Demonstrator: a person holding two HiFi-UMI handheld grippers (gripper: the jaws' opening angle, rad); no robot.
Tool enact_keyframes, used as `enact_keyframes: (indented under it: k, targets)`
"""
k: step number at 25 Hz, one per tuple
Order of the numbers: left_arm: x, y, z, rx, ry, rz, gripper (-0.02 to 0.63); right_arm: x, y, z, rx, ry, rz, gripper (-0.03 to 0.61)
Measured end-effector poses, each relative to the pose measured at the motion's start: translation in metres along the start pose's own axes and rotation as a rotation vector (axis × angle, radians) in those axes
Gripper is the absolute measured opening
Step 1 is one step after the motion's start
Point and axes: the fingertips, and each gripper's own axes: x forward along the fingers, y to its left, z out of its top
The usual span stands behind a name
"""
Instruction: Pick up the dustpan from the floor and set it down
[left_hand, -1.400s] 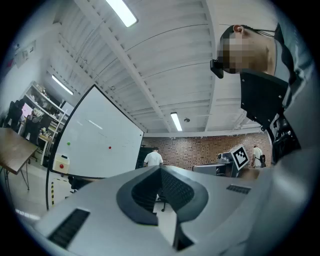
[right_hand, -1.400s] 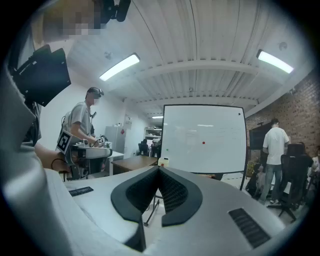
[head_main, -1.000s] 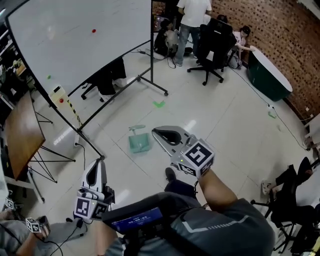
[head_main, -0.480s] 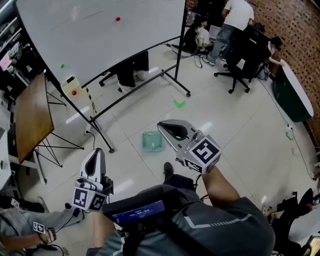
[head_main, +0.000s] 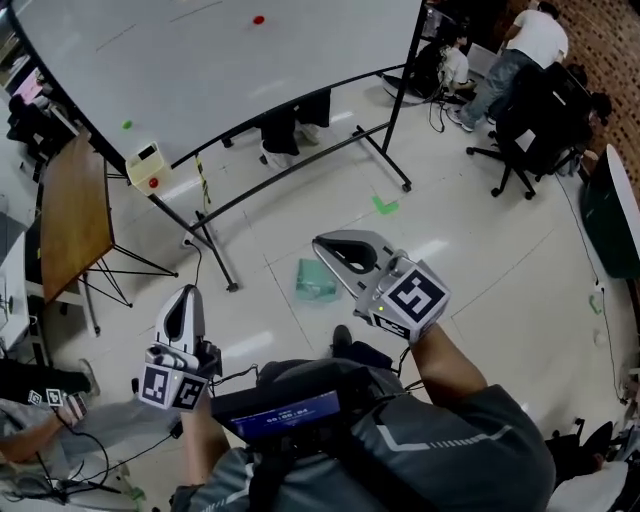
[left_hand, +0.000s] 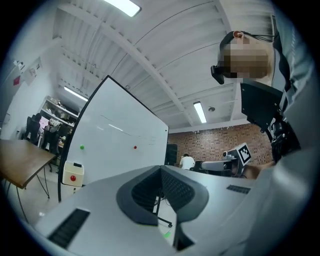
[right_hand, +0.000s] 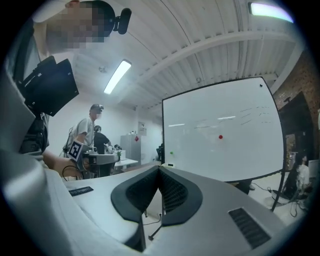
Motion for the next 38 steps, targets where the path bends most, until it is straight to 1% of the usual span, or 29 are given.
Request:
enact_keyframes:
  k: [4,6,10,14,17,20,22,23,24,25,29,30,34,37,38]
  targets:
    - [0.031,0.012,0.003,0.006,0.001,-0.079,0.026,0.02,-0.02,-0.005,0.014,0.006,-0.03,0.015]
    - [0.043,0.021,0.001,-0.004,0.006,-0.117,0.026,0.032,-0.026,-0.005,0.022,0.006,-0.056,0.015]
    - [0.054,0.035,0.003,-0.001,0.028,-0.209,0.026,0.051,-0.022,0.001,0.027,0.002,-0.111,0.015]
    - [0.06,0.045,0.004,-0.017,0.018,-0.241,0.026,0.054,-0.019,0.01,-0.003,-0.008,-0.145,0.015]
    - [0.063,0.044,-0.002,-0.027,0.031,-0.269,0.025,0.051,-0.018,0.011,-0.017,-0.005,-0.157,0.015]
    - [0.065,0.043,-0.007,-0.045,0.044,-0.294,0.025,0.055,-0.016,0.004,-0.02,0.015,-0.152,0.015]
    - [0.068,0.045,-0.013,-0.066,0.045,-0.309,0.026,0.06,-0.014,-0.008,-0.028,0.045,-0.14,0.015]
    - [0.072,0.044,-0.018,-0.077,0.045,-0.313,0.026,0.061,-0.015,-0.015,-0.031,0.067,-0.131,0.025]
    - [0.077,0.043,-0.025,-0.082,0.053,-0.312,0.026,0.061,-0.019,-0.023,-0.03,0.092,-0.124,0.062]
    - [0.084,0.04,-0.035,-0.085,0.066,-0.31,0.026,0.06,-0.025,-0.031,-0.026,0.112,-0.119,0.077]
    - [0.105,0.038,-0.085,-0.096,0.158,-0.311,0.026,0.059,-0.05,-0.074,0.014,0.152,-0.104,0.081]
    - [0.109,0.039,-0.099,-0.101,0.18,-0.309,0.025,0.061,-0.053,-0.089,0.022,0.172,-0.089,0.104]
    - [0.119,0.045,-0.165,-0.125,0.255,-0.313,0.026,0.068,-0.063,-0.169,0.049,0.278,-0.019,0.176]
    - [0.125,0.055,-0.228,-0.131,0.313,-0.327,0.025,0.079,-0.068,-0.24,0.051,0.338,0.011,0.178]
    - [0.125,0.057,-0.25,-0.136,0.333,-0.328,0.026,0.081,-0.068,-0.263,0.056,0.351,0.023,0.188]
